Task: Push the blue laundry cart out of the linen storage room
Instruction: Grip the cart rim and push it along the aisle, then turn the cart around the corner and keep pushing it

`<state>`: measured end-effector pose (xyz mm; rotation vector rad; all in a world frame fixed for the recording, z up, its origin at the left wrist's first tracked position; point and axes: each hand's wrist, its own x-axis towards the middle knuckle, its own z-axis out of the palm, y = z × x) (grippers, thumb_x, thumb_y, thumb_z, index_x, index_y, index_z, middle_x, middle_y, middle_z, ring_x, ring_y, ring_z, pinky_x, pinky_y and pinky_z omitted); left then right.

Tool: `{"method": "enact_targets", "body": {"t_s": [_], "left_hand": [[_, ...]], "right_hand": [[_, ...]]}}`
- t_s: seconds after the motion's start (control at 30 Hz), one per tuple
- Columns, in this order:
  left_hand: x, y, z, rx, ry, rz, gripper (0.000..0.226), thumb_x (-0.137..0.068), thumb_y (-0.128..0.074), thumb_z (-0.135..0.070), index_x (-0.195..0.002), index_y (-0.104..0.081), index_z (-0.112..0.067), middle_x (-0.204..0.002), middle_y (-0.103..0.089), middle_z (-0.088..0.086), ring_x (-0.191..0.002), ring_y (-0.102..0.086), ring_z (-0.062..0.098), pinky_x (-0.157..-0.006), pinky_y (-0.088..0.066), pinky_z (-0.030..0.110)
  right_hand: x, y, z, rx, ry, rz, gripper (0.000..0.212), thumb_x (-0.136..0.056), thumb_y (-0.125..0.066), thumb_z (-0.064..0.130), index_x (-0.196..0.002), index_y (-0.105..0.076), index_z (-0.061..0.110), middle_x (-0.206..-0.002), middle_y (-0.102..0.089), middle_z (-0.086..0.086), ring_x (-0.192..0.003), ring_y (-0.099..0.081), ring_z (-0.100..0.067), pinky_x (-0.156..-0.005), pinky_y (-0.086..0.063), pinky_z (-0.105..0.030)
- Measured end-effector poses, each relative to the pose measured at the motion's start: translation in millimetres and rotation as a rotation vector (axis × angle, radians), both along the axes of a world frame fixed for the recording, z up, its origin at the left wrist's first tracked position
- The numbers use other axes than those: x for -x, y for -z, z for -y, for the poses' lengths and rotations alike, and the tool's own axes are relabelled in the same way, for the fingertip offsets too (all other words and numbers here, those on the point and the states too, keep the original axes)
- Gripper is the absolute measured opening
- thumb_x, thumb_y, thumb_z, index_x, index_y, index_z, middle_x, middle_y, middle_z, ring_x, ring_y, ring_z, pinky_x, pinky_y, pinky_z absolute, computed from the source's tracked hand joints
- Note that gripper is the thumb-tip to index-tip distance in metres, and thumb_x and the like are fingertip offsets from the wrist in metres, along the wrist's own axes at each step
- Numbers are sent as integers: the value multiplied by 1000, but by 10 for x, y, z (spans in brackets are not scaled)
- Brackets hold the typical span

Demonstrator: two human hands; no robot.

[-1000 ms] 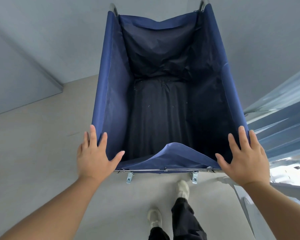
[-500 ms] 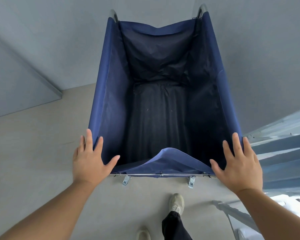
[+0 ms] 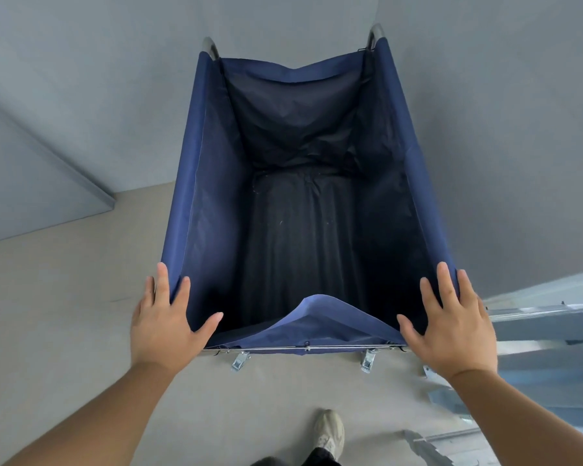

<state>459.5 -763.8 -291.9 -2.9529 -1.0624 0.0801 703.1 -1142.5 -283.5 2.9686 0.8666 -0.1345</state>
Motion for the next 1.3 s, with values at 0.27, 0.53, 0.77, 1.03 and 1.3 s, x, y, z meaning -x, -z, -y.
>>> {"method": "enact_targets", "body": {"t_s": [0.27, 0.53, 0.77, 1.03, 1.3], "left_hand": [[-389, 5, -6, 37, -61, -38, 93, -78, -35, -82, -140, -55, -15, -167, -21, 15, -140, -41, 44, -75, -58, 55], [-714, -66, -11, 92, -79, -71, 97, -85, -19, -84, -140, -57, -13, -165, -25, 19, -140, -41, 46, -72, -59, 54], [-876, -111, 22, 177, -72, -74, 98, -88, -13, -82, -139, -59, -12, -163, -26, 23, -142, -38, 48, -78, -59, 58], [-1052, -189, 65, 184, -39, -80, 104, -89, -12, -83, -143, -54, -4, -158, -31, 33, -143, -33, 53, -104, -40, 66], [-1945, -361, 398, 283, 354, -18, 96, -91, -22, -80, -157, -29, -10, -168, -8, 23, -156, -8, 40, -119, -23, 60]], "right_hand": [[-508, -4, -100, -10, -18, -1, 79, -84, -39, 61, -132, -61, 3, -158, -36, -18, -143, -32, -46, -99, -45, -61], [-902, -74, -206, 47, -18, -37, 81, -85, -35, 64, -135, -61, 5, -157, -40, -20, -143, -33, -46, -102, -46, -62], [-1123, -201, -257, 120, -10, -77, 98, -92, -1, 72, -139, -59, 7, -156, -44, -22, -143, -35, -47, -106, -44, -62], [-1263, -184, -358, 100, 82, -8, 80, -87, -41, 53, -149, -44, 2, -161, -38, -18, -149, -33, -40, -113, -32, -58], [-1305, -90, -504, 1, 307, -8, 93, -87, -66, 47, -156, -26, 0, -167, -20, -22, -156, -19, -36, -120, -23, -55]]}}
